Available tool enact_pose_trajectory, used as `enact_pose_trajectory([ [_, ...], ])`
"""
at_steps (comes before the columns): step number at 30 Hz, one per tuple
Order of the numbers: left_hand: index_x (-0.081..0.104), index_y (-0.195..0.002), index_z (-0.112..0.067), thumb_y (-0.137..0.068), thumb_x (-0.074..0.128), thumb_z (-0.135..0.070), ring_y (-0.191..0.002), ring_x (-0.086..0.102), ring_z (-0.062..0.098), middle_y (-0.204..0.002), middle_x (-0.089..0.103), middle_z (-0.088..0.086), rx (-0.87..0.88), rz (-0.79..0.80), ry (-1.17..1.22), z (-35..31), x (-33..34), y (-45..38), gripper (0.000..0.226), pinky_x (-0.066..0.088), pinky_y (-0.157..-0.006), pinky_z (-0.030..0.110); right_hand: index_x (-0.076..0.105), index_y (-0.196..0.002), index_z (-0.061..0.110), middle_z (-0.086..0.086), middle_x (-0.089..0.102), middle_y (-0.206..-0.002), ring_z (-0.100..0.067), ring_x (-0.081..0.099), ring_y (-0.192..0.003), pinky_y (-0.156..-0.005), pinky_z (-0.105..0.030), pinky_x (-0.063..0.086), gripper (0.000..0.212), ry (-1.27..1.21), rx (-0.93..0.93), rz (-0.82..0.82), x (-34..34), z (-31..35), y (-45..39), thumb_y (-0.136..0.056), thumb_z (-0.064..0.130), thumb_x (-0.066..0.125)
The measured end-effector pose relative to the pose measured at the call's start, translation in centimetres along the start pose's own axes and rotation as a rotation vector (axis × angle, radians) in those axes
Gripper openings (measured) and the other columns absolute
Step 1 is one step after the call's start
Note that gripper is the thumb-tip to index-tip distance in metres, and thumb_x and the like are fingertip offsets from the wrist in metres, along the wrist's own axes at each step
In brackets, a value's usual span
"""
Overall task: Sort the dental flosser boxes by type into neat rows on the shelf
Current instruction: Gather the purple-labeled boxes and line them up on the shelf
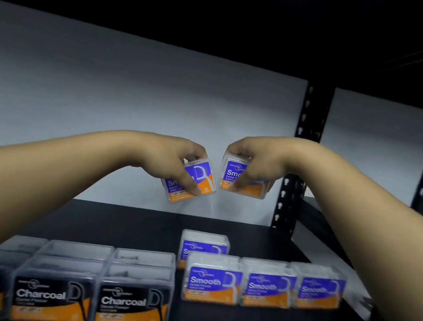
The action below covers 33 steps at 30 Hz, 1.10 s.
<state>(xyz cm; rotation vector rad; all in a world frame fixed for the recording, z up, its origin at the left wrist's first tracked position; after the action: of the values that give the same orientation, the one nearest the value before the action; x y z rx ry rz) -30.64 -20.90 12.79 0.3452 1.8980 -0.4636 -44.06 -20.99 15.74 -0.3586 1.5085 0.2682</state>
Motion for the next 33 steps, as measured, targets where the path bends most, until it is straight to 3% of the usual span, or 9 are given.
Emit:
enact_pose_trajectory([
  [8,0.061,-0.12,-0.024,-0.08,0.083,-0.037,-0.099,0.07,0.016,-0.111,0.069,-0.01,0.071,0.009,0.011,-6.3,4.2,-3.3,0.047,0.061,-0.089,0.04,0.061,-0.087,0.03,0.001,0.069,-0.096,-0.029,0.074,-0.088,-0.073,-0.041,0.065,0.024,0.063,0.091,0.011,1.0,-6.6,4.3,-0.082,0.031,0.084],
  [16,0.06,-0.124,-0.021,-0.087,0.077,-0.029,-0.103,0.07,0.018,-0.122,0.069,-0.001,0.032,0.121,0.071,-8.5,8.2,-5.5,0.042,0.061,-0.088,0.035,0.064,-0.091,0.033,0.002,0.069,-0.105,-0.027,0.072,-0.096,-0.072,-0.04,0.066,0.027,0.041,0.133,0.119,3.9,-10.3,5.5,-0.08,0.03,0.088],
  [22,0.062,-0.124,-0.021,-0.085,0.079,-0.028,-0.1,0.07,0.016,-0.122,0.069,-0.003,0.037,0.11,0.019,-9.0,9.4,-6.2,0.044,0.059,-0.077,0.024,0.061,-0.117,0.026,0.0,0.064,-0.114,-0.026,0.068,-0.102,-0.076,-0.041,0.066,0.042,0.095,0.171,0.169,6.2,-10.8,5.6,-0.083,0.028,0.086],
  [26,0.062,-0.122,-0.02,-0.083,0.081,-0.028,-0.101,0.071,0.017,-0.122,0.069,-0.002,0.004,0.144,0.023,-8.8,11.0,-6.5,0.044,0.06,-0.081,0.028,0.063,-0.133,0.023,-0.001,0.063,-0.125,-0.025,0.064,-0.099,-0.059,-0.034,0.058,0.05,0.093,0.191,0.222,7.5,-10.8,5.6,-0.087,0.021,0.082],
  [29,0.063,-0.122,-0.02,-0.084,0.08,-0.028,-0.101,0.071,0.016,-0.121,0.069,-0.004,0.003,0.179,0.041,-9.1,12.0,-6.4,0.043,0.059,-0.079,0.025,0.063,-0.136,0.021,-0.001,0.064,-0.123,-0.023,0.064,-0.095,-0.053,-0.03,0.053,0.049,0.11,0.191,0.246,8.0,-10.8,5.4,-0.089,0.02,0.08],
  [33,0.063,-0.127,-0.019,-0.085,0.079,-0.023,-0.103,0.07,0.017,-0.119,0.069,-0.005,0.006,0.249,-0.016,-9.5,13.6,-6.4,0.045,0.059,-0.082,0.027,0.063,-0.135,0.022,-0.005,0.065,-0.133,-0.029,0.067,-0.108,-0.067,-0.038,0.061,0.051,0.069,0.2,0.317,9.4,-10.9,4.9,-0.088,0.016,0.081],
])
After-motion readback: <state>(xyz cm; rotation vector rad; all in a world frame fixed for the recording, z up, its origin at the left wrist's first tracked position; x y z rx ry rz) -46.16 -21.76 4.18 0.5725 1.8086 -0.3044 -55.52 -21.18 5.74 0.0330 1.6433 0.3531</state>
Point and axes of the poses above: each hand's wrist, its own y-axis away from the middle knuckle, its own x-axis out of the palm, z = x × y, the point moved 10 cm from there along -y, towards the middle knuckle
